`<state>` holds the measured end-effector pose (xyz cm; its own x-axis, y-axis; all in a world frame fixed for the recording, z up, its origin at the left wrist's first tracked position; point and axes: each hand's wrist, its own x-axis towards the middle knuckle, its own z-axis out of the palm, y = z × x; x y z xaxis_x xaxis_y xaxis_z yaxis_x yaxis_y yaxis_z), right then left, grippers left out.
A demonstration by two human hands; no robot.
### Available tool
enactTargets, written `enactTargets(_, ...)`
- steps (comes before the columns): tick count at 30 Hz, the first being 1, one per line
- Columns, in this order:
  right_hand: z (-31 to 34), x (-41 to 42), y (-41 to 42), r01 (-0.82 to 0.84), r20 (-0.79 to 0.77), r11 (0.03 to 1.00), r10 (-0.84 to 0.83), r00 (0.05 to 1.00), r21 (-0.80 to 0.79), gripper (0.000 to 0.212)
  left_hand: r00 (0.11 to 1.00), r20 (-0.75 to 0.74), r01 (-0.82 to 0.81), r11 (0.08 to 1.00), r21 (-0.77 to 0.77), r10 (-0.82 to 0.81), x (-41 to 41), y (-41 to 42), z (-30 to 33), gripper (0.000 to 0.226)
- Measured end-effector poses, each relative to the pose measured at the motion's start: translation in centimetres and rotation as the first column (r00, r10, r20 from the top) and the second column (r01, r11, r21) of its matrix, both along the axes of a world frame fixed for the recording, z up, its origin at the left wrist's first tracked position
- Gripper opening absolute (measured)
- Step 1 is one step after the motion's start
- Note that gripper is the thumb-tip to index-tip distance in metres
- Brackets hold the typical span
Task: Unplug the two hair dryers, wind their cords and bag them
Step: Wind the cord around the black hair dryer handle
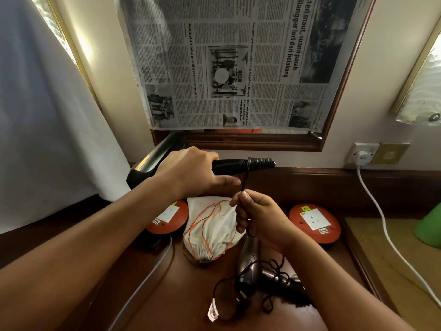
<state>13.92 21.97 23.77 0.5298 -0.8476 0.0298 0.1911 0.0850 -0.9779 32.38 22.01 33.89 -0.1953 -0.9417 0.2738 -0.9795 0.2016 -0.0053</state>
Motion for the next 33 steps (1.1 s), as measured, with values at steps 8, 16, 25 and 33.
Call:
enactTargets(8, 1.2, -0.7, -2.0, -0.107, -0.039, 0.994, 0.108, 0.993, 0.029, 0.030, 1.000, 0.001, 0.021, 1.000, -0.001, -0.021, 0.1, 0.7, 0.4, 0.087)
enactTargets(16, 3.7, -0.8, -3.5, -0.051, -0.375, 0.968, -0.046, 0.926, -0.244, 0.034, 0.997, -0.016, 0.070, 0.997, 0.014, -0.070, 0.4, 0.8, 0.9, 0.078)
enactTargets(25, 4.8, -2.6, -6.1, -0.150, -0.480, 0.973, 0.050, 0.876, -0.173, 0.027, 0.989, 0.048, 0.136, 0.984, 0.111, -0.142, 0.7, 0.7, 0.4, 0.043)
enactTargets(33, 8.3, -3.8, -7.7, -0.204, -0.516, 0.941, 0.038, 0.856, -0.270, 0.012, 0.976, 0.201, 0.061, 0.994, 0.091, -0.079, -0.5, 0.7, -0.6, 0.033)
